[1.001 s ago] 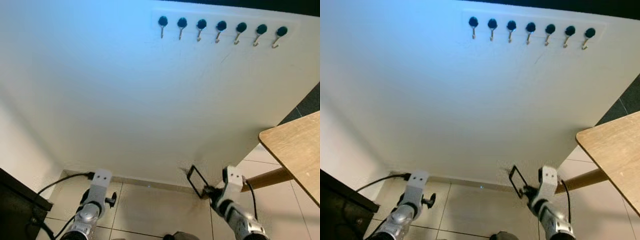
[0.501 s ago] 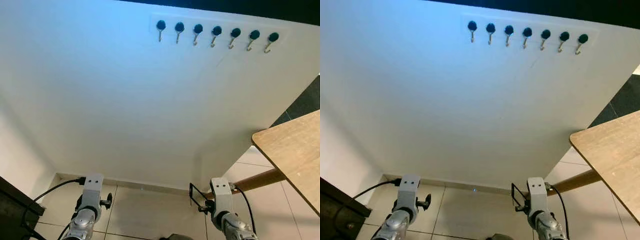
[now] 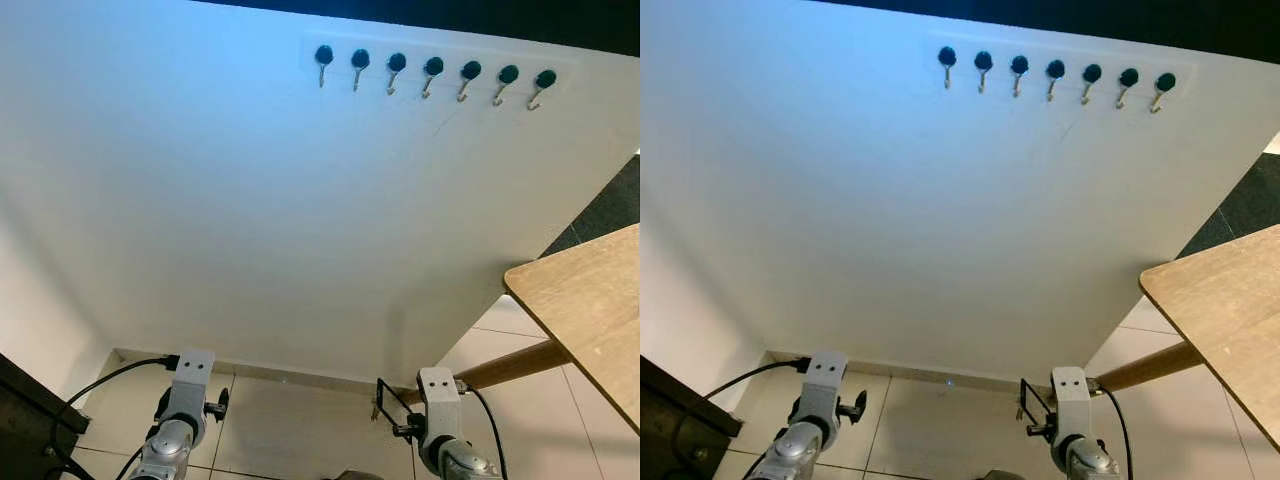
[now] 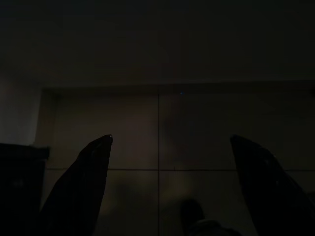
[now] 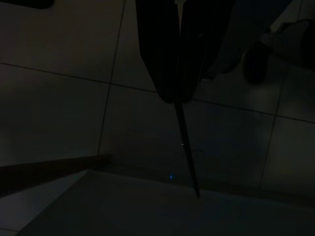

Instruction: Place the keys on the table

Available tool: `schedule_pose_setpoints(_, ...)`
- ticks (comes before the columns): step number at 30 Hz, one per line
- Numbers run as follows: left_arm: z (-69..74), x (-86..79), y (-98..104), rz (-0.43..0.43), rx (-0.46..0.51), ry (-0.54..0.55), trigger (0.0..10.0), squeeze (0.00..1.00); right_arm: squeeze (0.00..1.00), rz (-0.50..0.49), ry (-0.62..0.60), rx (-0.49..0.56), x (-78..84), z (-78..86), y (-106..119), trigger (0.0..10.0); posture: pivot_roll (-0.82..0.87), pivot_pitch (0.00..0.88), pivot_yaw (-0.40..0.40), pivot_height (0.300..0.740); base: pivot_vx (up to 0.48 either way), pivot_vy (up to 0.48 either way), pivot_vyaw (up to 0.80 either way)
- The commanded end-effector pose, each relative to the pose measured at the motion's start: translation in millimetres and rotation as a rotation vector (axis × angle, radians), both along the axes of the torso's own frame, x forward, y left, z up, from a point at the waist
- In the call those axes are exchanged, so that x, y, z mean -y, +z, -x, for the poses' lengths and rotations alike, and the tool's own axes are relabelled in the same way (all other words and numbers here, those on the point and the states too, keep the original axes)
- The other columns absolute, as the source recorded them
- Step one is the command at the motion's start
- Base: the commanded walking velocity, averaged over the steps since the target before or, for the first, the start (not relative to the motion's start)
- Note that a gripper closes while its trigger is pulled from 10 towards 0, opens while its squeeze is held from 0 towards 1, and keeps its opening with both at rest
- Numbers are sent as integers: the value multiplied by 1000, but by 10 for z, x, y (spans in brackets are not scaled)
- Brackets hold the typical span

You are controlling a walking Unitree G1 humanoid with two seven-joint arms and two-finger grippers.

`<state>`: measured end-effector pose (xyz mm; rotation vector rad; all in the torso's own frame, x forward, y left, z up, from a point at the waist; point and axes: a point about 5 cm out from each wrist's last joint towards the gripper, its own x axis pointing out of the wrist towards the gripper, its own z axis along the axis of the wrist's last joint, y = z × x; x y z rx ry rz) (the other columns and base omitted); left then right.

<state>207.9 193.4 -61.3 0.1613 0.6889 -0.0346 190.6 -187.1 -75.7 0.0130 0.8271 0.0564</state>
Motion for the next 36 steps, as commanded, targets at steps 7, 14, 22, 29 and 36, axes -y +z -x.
schedule_pose_setpoints(7, 23, 27, -18, -5, -7, -38, 10000, 0, 0, -17, 17, -9, -21, 39, -21, 10000, 72, 16, -60, 740, 0, 0, -800)
schedule_pose_setpoints(14, 29, -3, -12, 2, 13, 14, 10000, 0, 0, -14, 38, -14, -31, 50, -28, 10000, 79, 5, -63, 740, 0, 0, -800)
schedule_pose_setpoints(22, -7, 23, 8, 9, 30, 11, 10000, 0, 0, -23, 64, -1, -47, 1, -3, 10000, 90, 7, -71, 740, 0, 0, -800)
schedule_pose_setpoints(29, -7, 11, 16, 13, 43, 27, 10000, 0, 0, -31, 74, 3, -72, -10, 1, 10000, 95, 8, -71, 740, 0, 0, -800)
schedule_pose_setpoints(36, 12, -17, 13, 15, 48, 36, 10000, 0, 0, -41, 89, 4, -109, -11, -1, 10000, 94, 8, -72, 740, 0, 0, -800)
